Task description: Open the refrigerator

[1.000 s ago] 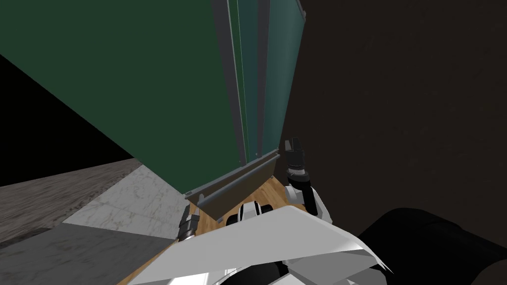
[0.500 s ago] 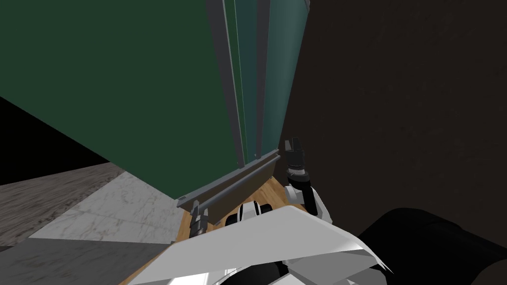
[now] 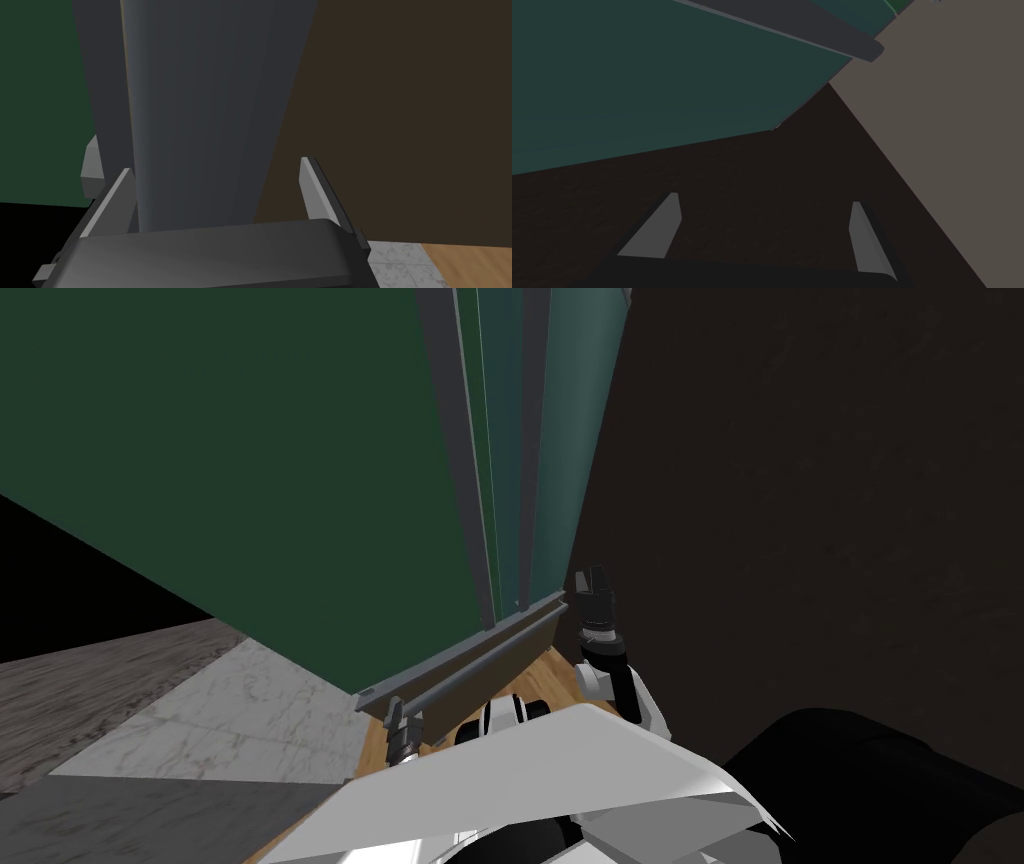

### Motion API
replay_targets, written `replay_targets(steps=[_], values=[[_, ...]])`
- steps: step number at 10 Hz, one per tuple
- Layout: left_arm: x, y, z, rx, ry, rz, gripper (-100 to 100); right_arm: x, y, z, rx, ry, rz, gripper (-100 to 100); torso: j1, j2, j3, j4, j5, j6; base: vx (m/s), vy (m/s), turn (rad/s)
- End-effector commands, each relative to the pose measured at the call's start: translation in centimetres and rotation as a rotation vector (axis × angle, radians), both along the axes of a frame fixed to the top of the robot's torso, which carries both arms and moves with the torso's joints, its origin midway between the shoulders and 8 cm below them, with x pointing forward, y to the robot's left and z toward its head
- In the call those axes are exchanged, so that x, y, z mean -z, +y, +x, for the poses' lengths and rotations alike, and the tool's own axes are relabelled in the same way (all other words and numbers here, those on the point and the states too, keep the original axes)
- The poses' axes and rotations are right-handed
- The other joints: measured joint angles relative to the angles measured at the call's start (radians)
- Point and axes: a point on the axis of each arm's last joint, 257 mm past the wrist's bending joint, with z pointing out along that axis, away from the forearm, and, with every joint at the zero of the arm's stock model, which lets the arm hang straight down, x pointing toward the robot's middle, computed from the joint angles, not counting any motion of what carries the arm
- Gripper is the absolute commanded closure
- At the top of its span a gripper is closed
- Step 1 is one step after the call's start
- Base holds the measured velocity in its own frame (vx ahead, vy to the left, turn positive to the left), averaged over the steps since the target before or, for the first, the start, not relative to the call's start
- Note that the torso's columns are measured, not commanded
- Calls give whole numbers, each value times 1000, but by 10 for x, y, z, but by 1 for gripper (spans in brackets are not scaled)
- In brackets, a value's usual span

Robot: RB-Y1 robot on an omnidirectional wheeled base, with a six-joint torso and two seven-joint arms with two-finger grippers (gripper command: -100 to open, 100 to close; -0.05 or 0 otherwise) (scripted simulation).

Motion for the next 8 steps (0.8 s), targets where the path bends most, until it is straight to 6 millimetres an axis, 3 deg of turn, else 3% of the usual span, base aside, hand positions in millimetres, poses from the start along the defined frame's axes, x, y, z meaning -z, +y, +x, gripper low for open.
replay_targets(steps=[1, 8], values=[[-2, -1, -4, -1, -9, 4, 100, 0, 0, 0, 0, 0, 0, 0, 0, 2, 3, -2, 3, 0, -22, -2, 8], [-4, -6, -7, 11, 4, 3, 100, 0, 0, 0, 0, 0, 0, 0, 3, -3, -2, -2, 2, 0, -145, -58, 15]])
